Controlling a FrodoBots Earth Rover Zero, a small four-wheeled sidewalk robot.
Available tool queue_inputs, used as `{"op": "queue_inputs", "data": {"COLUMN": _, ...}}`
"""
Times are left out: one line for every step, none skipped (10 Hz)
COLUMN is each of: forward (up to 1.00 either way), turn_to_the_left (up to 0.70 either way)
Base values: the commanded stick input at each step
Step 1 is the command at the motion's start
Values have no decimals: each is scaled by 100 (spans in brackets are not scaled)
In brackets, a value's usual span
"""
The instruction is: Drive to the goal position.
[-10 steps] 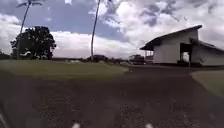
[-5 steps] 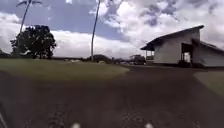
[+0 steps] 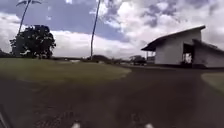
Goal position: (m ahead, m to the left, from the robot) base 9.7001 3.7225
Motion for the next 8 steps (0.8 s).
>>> {"op": "queue_inputs", "data": {"forward": 70, "turn_to_the_left": -35}}
{"op": "queue_inputs", "data": {"forward": 70, "turn_to_the_left": -35}}
{"op": "queue_inputs", "data": {"forward": 70, "turn_to_the_left": -35}}
{"op": "queue_inputs", "data": {"forward": 70, "turn_to_the_left": -35}}
{"op": "queue_inputs", "data": {"forward": 70, "turn_to_the_left": -35}}
{"op": "queue_inputs", "data": {"forward": 70, "turn_to_the_left": -35}}
{"op": "queue_inputs", "data": {"forward": 70, "turn_to_the_left": -35}}
{"op": "queue_inputs", "data": {"forward": 70, "turn_to_the_left": -35}}
